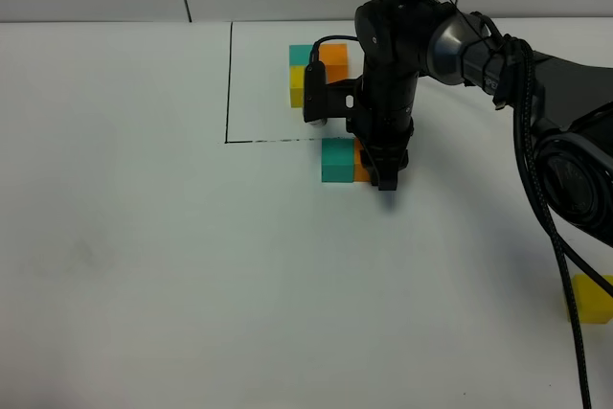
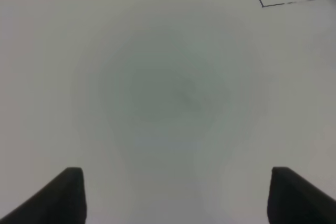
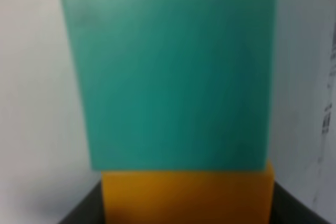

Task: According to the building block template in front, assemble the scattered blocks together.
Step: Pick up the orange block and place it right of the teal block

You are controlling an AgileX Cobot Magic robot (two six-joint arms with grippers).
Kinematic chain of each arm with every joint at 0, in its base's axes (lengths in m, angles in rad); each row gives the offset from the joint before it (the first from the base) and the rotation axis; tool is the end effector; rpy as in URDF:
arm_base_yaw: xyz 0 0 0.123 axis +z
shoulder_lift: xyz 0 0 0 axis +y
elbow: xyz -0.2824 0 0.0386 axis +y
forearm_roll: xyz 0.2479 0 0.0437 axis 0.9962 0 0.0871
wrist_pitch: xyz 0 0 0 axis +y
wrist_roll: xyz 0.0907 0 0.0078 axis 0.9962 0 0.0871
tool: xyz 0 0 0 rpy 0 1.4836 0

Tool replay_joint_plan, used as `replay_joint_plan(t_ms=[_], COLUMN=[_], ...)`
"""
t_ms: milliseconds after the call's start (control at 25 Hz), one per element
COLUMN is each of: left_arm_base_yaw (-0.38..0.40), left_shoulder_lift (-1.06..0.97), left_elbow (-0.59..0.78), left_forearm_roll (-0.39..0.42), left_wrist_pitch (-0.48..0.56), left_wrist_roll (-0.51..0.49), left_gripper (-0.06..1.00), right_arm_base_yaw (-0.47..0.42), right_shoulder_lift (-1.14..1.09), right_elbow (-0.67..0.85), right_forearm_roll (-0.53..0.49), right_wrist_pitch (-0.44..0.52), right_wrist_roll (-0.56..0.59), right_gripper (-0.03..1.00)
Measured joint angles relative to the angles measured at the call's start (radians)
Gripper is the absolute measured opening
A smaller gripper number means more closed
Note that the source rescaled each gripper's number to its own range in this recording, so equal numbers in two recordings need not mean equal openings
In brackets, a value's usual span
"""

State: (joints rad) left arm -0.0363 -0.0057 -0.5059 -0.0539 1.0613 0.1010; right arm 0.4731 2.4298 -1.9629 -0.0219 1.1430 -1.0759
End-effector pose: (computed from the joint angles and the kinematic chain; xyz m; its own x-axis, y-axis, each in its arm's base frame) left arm -0.0067 -0.0040 0.2788 -0.4383 0.0905 -0.8943 0.1113 0.9927 0.0459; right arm 0.4320 0.2191 0.1148 -0.0131 -0.9999 -0.0049 -0.9986 0.0133 -0.0519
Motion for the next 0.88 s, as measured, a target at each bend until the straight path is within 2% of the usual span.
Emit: replay_joint_plan(t_ms=[880], left_arm_base_yaw=[0.000], left_shoulder_lift=[0.000], left_elbow=[0.000], left_forearm_roll=[0.000], left_wrist_pitch=[0.000], left_wrist_roll=[0.001], left_gripper=[0.62], right_arm_base_yaw=[0.000], right_shoulder_lift=[0.005], right_elbow=[-0.005], right_forearm_roll=[-0.003], right_wrist_pitch=[0.006], right_wrist_roll=[-0.032], right_gripper=[0.01])
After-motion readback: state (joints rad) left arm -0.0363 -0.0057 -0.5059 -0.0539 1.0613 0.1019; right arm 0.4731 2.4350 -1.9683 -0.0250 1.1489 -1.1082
